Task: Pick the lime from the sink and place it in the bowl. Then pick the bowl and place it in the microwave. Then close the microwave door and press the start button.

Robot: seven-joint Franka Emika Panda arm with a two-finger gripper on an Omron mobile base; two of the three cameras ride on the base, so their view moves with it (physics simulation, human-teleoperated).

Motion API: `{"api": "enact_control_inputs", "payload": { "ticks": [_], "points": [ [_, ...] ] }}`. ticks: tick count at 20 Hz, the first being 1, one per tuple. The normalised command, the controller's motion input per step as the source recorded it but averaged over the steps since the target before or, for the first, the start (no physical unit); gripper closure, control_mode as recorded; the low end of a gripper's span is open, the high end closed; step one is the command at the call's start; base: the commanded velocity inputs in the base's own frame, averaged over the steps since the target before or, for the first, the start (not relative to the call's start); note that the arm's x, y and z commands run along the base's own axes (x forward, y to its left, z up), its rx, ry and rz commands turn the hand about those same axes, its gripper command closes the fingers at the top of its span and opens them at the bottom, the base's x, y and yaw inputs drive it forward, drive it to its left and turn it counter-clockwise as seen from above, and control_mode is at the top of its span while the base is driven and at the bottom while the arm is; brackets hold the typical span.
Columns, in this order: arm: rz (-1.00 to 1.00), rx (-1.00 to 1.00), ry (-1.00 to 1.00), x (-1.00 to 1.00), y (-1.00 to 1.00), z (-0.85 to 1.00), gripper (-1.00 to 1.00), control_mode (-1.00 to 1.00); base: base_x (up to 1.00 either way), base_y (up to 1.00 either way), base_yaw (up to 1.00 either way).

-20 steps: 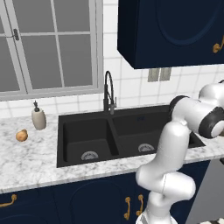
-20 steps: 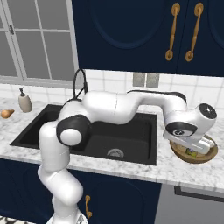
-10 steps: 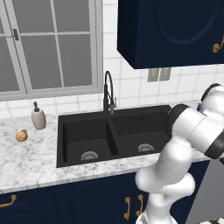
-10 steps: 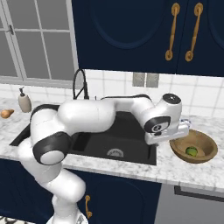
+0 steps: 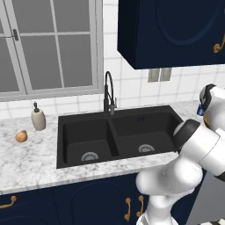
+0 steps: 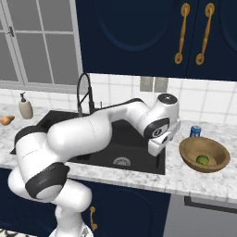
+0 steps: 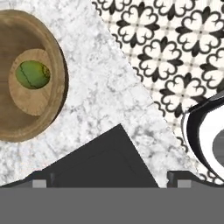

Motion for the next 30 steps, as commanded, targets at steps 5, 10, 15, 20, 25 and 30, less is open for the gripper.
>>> {"api": "enact_control_inputs", "payload": {
  "ticks": [5,10,15,20,25,30],
  "points": [
    [0.68,-0.11,0.15,0.0,0.0,0.3,-1.0,-1.0,0.0,0.0,0.0],
    [0.49,-0.19,0.14,0.05,0.0,0.03,-1.0,-1.0,0.0,0.0,0.0],
    [0.5,-0.17,0.09,0.04,0.0,0.0,-1.0,-1.0,0.0,0.0,0.0],
    [0.51,-0.05,0.04,0.02,-0.03,0.0,-1.0,-1.0,0.0,0.0,0.0],
    [0.42,-0.06,0.23,0.14,0.0,0.0,-1.0,-1.0,0.0,0.0,0.0],
    [0.28,-0.11,0.23,0.23,-0.04,-0.04,-1.0,-1.0,0.0,0.0,0.0]
  ]
}}
